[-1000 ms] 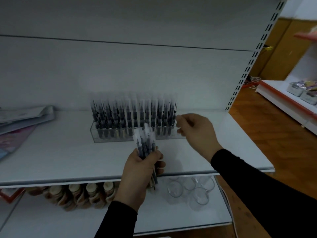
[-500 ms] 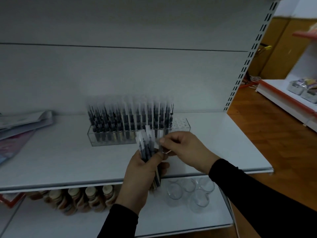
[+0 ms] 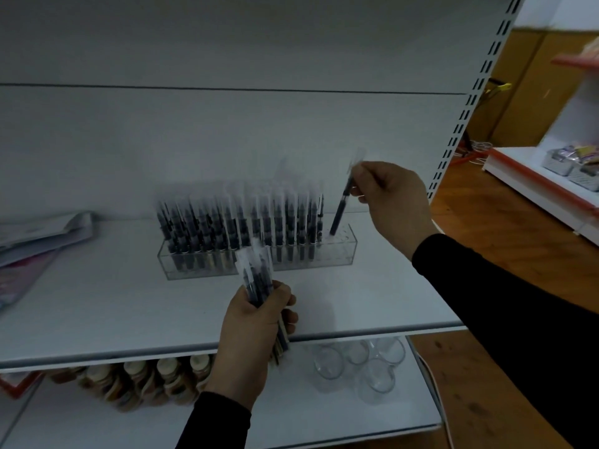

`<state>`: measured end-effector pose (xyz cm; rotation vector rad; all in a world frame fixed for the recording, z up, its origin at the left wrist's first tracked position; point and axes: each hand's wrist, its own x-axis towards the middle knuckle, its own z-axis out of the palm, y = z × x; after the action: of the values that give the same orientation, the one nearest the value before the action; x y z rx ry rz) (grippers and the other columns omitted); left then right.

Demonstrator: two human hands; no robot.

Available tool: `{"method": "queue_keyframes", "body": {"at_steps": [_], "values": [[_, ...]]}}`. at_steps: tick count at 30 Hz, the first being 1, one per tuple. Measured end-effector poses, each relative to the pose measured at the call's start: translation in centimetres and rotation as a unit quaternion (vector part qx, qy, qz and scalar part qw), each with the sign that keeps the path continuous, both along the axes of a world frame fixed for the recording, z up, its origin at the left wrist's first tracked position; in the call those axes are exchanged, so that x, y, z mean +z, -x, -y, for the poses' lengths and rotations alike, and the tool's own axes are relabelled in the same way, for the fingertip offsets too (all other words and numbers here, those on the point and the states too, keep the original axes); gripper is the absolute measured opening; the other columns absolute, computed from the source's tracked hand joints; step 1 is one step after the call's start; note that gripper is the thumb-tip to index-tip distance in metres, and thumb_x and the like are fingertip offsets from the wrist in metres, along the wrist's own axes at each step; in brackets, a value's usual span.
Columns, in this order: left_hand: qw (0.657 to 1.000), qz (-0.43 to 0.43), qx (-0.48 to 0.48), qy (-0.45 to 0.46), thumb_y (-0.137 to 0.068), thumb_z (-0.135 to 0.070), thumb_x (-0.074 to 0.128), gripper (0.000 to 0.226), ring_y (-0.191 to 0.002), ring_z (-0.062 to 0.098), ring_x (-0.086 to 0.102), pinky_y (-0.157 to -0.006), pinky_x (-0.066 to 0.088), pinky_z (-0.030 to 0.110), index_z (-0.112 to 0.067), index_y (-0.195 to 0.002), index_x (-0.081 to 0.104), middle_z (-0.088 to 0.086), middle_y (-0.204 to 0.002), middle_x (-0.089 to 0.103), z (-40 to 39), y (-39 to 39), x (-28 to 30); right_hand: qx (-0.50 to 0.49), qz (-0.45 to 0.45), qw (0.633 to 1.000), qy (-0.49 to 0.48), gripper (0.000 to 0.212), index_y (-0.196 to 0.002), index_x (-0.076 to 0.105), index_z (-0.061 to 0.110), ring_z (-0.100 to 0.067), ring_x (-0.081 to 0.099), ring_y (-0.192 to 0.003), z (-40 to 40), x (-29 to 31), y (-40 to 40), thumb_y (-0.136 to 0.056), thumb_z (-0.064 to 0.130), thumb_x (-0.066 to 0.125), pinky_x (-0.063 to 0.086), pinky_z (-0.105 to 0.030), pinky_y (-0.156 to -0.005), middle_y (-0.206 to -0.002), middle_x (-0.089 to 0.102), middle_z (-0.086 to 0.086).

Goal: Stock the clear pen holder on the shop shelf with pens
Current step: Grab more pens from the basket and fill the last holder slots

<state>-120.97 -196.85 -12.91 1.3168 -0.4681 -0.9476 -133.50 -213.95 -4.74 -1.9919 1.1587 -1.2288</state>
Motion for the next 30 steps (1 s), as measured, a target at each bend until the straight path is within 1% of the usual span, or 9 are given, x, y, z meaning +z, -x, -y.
{"method": "queue_keyframes", "body": {"at_steps": [3,8,10,12,14,15,17,21,30], "values": [[1.0,0.004,-0.002,0.002,-0.091,-0.012,0.06,0.005,-0.056,0.015,0.06,-0.055,0.051,0.031,-0.007,-0.09,0.06,0.004,-0.072,0.067,0.0,-0.1,0.0,-0.012,-0.022,0.999,0.031,0.027,-0.096,0.071,0.017,0.0,0.064,-0.074,0.4,-0.4,-0.4,-0.099,0.031,0.049,0.049,-0.013,-0.076,-0.079,0.068,0.011],[1.0,0.002,0.001,0.0,-0.09,-0.011,0.06,0.004,-0.054,0.013,0.06,-0.054,0.05,0.03,-0.008,-0.089,0.06,0.003,-0.07,0.066,0.0,-0.2,0.0,-0.002,-0.013,0.999,0.043,0.025,-0.101,0.071,0.014,0.006,0.062,-0.072,0.6,-1.0,-1.3,-0.099,0.027,0.051,0.045,-0.004,-0.071,-0.078,0.066,0.011],[1.0,0.001,0.002,0.001,-0.09,-0.012,0.06,0.004,-0.054,0.013,0.06,-0.054,0.05,0.03,-0.008,-0.088,0.06,0.004,-0.071,0.066,0.0,-0.3,-0.1,0.001,-0.021,0.998,0.055,0.026,-0.099,0.071,0.011,0.004,0.062,-0.071,0.7,-1.0,-1.6,-0.1,0.026,0.051,0.044,-0.002,-0.069,-0.079,0.067,0.007],[1.0,0.001,0.002,0.001,-0.09,-0.012,0.06,0.005,-0.054,0.013,0.06,-0.055,0.05,0.031,-0.008,-0.089,0.06,0.005,-0.072,0.066,-0.1,-0.4,-0.1,0.007,-0.047,0.996,0.082,0.03,-0.093,0.07,0.005,-0.008,0.064,-0.071,0.6,-1.2,-1.8,-0.1,0.025,0.049,0.045,-0.006,-0.067,-0.081,0.07,-0.003],[1.0,-0.001,0.0,0.003,-0.091,-0.012,0.06,0.005,-0.055,0.014,0.059,-0.054,0.05,0.03,-0.007,-0.09,0.061,0.005,-0.072,0.066,-0.1,-0.4,-0.1,0.021,-0.073,0.991,0.108,0.033,-0.088,0.068,-0.001,-0.024,0.066,-0.076,0.5,-1.5,-2.1,-0.101,0.023,0.049,0.048,-0.021,-0.07,-0.08,0.071,-0.013],[1.0,-0.002,-0.001,0.005,-0.091,-0.012,0.06,0.005,-0.054,0.014,0.059,-0.053,0.05,0.029,-0.007,-0.09,0.06,0.005,-0.072,0.066,-0.1,-0.4,0.0,0.025,-0.087,0.989,0.12,0.035,-0.086,0.066,-0.003,-0.028,0.065,-0.076,0.4,-1.8,-2.2,-0.101,0.023,0.048,0.047,-0.028,-0.072,-0.078,0.069,-0.016],[1.0,-0.001,-0.003,0.006,-0.091,-0.012,0.06,0.006,-0.054,0.013,0.059,-0.052,0.05,0.028,-0.007,-0.09,0.06,0.005,-0.073,0.066,-0.1,-0.4,0.0,0.028,-0.11,0.984,0.139,0.038,-0.078,0.062,-0.005,-0.031,0.064,-0.073,0.5,-2.4,-2.4,-0.101,0.022,0.048,0.046,-0.034,-0.071,-0.073,0.067,-0.019],[1.0,0.0,-0.005,0.006,-0.092,-0.012,0.059,0.006,-0.054,0.013,0.06,-0.051,0.05,0.027,-0.006,-0.091,0.06,0.006,-0.075,0.066,-0.1,-0.4,0.1,0.035,-0.118,0.98,0.157,0.04,-0.07,0.056,-0.004,-0.031,0.062,-0.067,0.4,-3.6,-2.6,-0.101,0.019,0.048,0.045,-0.036,-0.068,-0.066,0.064,-0.017],[1.0,0.005,-0.009,0.0,-0.091,-0.012,0.06,0.006,-0.054,0.012,0.06,-0.055,0.051,0.032,-0.007,-0.091,0.061,0.002,-0.07,0.067,-0.1,-0.5,-0.1,0.021,-0.111,0.981,0.16,0.037,-0.071,0.058,-0.004,-0.031,0.062,-0.066,0.2,-3.8,-2.7,-0.1,0.017,0.049,0.046,-0.036,-0.067,-0.066,0.064,-0.017]]}}
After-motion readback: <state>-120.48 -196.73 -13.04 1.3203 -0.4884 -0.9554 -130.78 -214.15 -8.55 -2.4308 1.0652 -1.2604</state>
